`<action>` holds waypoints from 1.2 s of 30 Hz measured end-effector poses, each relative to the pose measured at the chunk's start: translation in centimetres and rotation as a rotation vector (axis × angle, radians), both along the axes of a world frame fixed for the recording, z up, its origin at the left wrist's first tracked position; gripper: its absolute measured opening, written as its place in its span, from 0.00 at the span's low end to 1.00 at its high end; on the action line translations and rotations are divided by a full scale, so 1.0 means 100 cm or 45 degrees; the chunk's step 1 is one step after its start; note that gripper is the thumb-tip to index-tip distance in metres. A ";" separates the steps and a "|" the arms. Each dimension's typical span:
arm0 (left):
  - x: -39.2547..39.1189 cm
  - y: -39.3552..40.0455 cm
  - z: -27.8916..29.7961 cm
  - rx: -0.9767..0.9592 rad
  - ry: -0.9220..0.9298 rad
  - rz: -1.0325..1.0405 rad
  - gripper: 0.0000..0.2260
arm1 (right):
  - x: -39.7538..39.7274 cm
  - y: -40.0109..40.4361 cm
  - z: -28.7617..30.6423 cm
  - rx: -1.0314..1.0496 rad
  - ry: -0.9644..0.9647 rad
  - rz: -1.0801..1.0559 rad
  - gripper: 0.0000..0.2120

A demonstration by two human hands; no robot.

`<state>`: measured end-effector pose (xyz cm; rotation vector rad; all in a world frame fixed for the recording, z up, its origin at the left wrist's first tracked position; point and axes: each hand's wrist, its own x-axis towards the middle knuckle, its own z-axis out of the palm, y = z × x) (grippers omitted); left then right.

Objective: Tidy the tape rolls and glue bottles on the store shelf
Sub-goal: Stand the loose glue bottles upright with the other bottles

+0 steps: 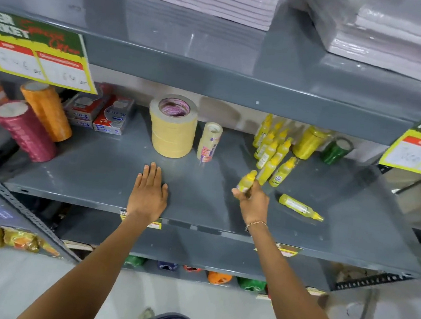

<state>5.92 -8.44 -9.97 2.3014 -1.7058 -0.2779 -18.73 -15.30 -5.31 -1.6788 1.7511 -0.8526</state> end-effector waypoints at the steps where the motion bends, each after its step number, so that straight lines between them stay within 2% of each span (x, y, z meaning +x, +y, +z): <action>1: 0.000 0.001 -0.001 -0.002 -0.016 0.003 0.25 | -0.006 0.000 0.001 -0.044 -0.023 -0.062 0.18; 4: -0.001 0.001 -0.003 0.008 -0.028 0.008 0.25 | -0.028 -0.008 0.003 -0.177 -0.041 -0.251 0.15; 6: -0.001 0.000 -0.002 0.014 -0.039 0.013 0.26 | -0.036 -0.013 0.003 -0.142 0.003 -0.297 0.15; 13: -0.002 0.000 -0.004 -0.020 -0.016 0.032 0.26 | -0.041 -0.017 -0.006 -0.034 0.005 -0.223 0.13; 15: -0.003 0.000 -0.003 -0.029 -0.018 0.032 0.26 | -0.045 -0.013 -0.005 0.028 -0.062 -0.187 0.12; 16: -0.003 0.001 -0.003 -0.026 -0.013 0.032 0.26 | -0.049 -0.009 -0.005 0.065 -0.130 -0.187 0.14; 18: -0.003 0.002 -0.002 -0.025 -0.003 0.035 0.26 | -0.061 0.003 -0.007 0.069 -0.182 -0.307 0.16; 20: -0.004 0.002 0.000 -0.036 -0.002 0.033 0.26 | -0.083 0.011 -0.006 0.075 -0.167 -0.530 0.08; 22: -0.004 0.001 0.001 -0.039 0.014 0.038 0.26 | -0.104 0.007 0.003 0.267 -0.458 -0.731 0.17; 24: -0.005 0.002 0.002 -0.035 0.017 0.040 0.26 | -0.119 -0.012 0.009 0.562 -0.872 -0.777 0.20; 26: -0.005 0.003 0.002 -0.042 0.010 0.040 0.26 | -0.123 -0.029 0.019 0.704 -0.933 -0.738 0.17; 31: -0.005 0.004 0.003 -0.045 0.007 0.024 0.26 | -0.121 -0.044 0.029 0.720 -0.579 -0.659 0.15; 34: -0.005 0.003 0.004 -0.053 0.014 0.027 0.26 | -0.118 -0.036 0.026 0.371 -0.160 -0.619 0.19; 36: -0.005 0.003 0.003 -0.052 0.007 0.027 0.26 | -0.115 -0.025 0.022 0.169 -0.072 -0.468 0.20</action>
